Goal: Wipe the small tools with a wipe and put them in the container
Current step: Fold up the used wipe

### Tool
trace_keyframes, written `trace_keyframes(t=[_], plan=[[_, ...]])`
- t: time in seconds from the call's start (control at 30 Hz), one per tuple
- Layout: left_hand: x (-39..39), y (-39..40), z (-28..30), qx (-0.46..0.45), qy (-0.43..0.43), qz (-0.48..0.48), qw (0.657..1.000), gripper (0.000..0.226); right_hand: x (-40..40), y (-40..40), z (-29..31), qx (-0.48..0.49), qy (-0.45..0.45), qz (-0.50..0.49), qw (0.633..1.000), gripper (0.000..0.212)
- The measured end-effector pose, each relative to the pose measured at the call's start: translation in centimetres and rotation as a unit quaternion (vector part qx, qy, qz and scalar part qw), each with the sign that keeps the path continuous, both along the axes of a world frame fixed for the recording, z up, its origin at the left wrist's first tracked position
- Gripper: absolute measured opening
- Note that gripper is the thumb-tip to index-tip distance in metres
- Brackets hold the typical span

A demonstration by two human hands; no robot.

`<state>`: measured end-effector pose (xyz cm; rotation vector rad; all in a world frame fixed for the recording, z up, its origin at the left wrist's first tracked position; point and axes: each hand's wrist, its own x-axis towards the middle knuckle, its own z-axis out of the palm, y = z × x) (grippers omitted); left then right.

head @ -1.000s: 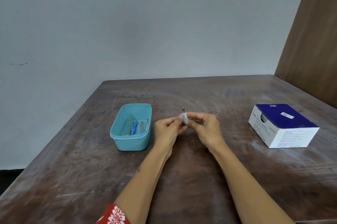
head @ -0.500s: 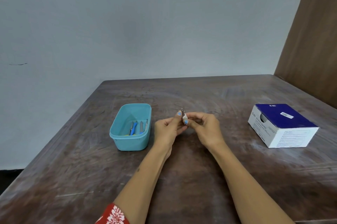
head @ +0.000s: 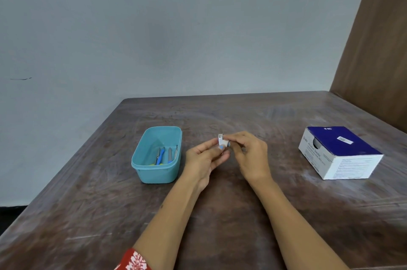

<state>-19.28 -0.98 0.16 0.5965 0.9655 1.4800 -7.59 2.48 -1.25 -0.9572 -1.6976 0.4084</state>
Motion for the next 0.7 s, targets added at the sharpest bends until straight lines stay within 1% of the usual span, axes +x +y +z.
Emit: trace_keyframes(t=[0.07,0.13,0.2,0.23,0.33,0.43,0.53,0.7], plan=[[-0.03,0.02,-0.05,0.004,0.004,0.016,1.000,0.022,-0.09,-0.06,0.30,-0.055,0.074,-0.003,0.996,0.023],[-0.05,0.13,-0.16,0.006,0.009,0.036,0.999,0.020,-0.05,-0.06,0.61,-0.117,0.160,0.002,0.980,0.020],[-0.05,0.29,-0.32,0.003,0.013,0.048,0.999,0.021,0.04,0.06,0.68,-0.156,0.212,0.008,0.965,0.024],[-0.03,0.30,-0.38,0.002,0.016,0.049,0.999,0.022,0.07,0.12,0.64,-0.172,0.221,0.011,0.960,0.025],[0.06,0.15,-0.45,0.007,0.040,0.043,0.998,0.021,-0.09,0.02,0.40,-0.211,0.216,0.043,0.952,0.017],[0.24,0.05,-0.41,0.015,0.062,0.042,0.997,0.023,-0.31,-0.11,0.25,-0.223,0.204,0.080,0.950,0.011],[0.25,0.02,-0.33,0.013,0.071,0.051,0.996,0.024,-0.27,-0.15,0.23,-0.224,0.198,0.091,0.950,0.013],[0.33,-0.28,-0.30,0.025,0.106,0.038,0.993,0.023,-0.27,-0.11,0.29,-0.225,0.192,0.090,0.951,0.016]])
